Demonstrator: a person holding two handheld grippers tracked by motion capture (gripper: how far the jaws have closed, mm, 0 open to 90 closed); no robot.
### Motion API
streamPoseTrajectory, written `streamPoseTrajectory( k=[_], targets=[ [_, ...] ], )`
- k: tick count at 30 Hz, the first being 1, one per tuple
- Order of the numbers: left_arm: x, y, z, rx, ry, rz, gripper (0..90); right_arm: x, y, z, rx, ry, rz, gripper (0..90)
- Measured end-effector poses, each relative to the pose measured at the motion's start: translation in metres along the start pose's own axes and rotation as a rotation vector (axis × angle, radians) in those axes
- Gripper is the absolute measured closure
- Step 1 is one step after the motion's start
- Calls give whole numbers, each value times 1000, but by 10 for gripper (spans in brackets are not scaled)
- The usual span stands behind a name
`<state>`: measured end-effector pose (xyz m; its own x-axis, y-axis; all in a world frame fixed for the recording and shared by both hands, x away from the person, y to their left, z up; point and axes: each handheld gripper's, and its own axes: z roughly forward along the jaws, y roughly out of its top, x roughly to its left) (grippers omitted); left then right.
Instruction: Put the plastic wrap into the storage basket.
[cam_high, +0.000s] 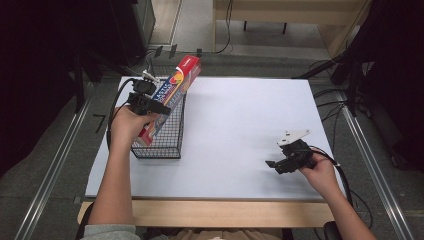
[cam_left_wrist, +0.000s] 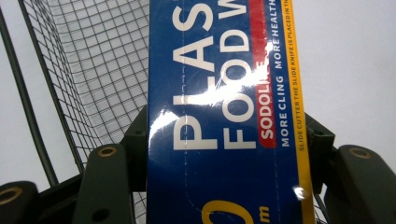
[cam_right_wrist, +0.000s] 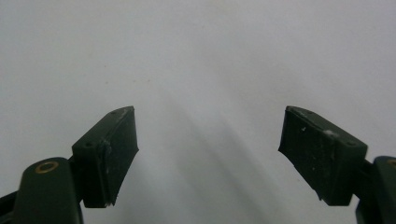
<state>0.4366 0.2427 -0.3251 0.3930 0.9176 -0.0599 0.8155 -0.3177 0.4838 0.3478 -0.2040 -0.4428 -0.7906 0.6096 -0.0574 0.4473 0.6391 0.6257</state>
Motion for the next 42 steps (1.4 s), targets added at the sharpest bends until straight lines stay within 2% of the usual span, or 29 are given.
streamPoseTrajectory(
  k=[2, 3, 5, 7, 9, 10, 13, 15, 16, 21, 25, 29, 32, 37, 42],
  targets=[
    [2, 0, 1, 1, 12, -2, 399, 0, 0, 0, 0, 2, 0, 197],
    [8, 0, 3, 1, 33, -15, 399, 0, 0, 0, 4, 3, -3, 197],
    [10, 0, 5, 2, 41, -26, 399, 0, 0, 0, 4, 3, -4, 197],
    [16, 0, 7, 15, 56, -58, 398, 1, 0, 1, 7, 3, -2, 197],
    [16, 0, 8, 12, 64, -70, 398, 1, 0, 1, 8, 3, -4, 197],
    [17, 1, 7, 6, 59, -89, 398, 1, 0, 1, 8, 3, -4, 197],
    [16, 3, 8, 9, 46, -112, 397, 1, 0, 2, 9, 4, -7, 197],
    [15, 4, 10, 16, 56, -121, 397, 1, 0, 2, 9, 6, -9, 197],
    [13, 4, 14, 18, 84, -134, 396, 1, 0, 2, 7, 4, -10, 197],
    [11, 4, 23, 35, 90, -157, 394, 1, 0, 2, 10, 4, -10, 197],
    [12, 4, 31, 46, 110, -205, 393, 2, 0, 2, 10, 7, -16, 197],
    [11, 5, 37, 63, 137, -201, 392, 2, 0, 2, 10, 8, -13, 197],
    [10, 5, 43, 65, 127, -195, 391, 2, 0, 2, 9, 8, -20, 197],
    [8, 5, 55, 69, 116, -233, 387, 3, 0, 2, 11, 5, -28, 197],
    [4, 6, 63, 89, 120, -226, 384, 4, 1, 2, 15, 7, -30, 197]
  ],
)
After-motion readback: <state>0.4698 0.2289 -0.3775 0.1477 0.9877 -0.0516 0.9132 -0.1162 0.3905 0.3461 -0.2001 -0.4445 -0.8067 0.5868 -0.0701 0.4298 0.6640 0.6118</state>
